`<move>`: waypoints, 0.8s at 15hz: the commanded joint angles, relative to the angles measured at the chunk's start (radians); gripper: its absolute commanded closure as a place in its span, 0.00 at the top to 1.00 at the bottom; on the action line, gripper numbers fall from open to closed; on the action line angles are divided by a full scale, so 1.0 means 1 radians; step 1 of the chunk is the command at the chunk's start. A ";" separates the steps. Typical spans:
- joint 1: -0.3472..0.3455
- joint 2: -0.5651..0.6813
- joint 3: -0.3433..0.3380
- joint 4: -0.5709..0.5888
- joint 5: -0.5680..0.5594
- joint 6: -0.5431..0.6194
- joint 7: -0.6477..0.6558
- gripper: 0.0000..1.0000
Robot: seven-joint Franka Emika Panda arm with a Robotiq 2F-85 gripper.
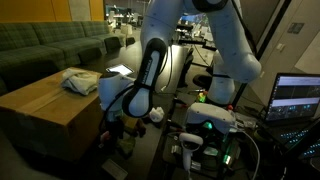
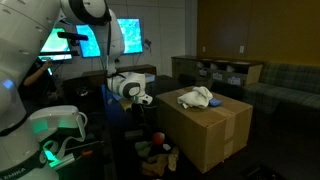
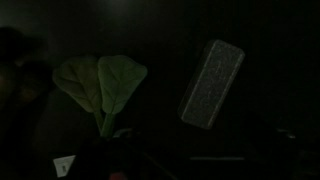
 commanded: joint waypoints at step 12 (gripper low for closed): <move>0.193 0.253 -0.046 0.230 0.114 0.054 0.118 1.00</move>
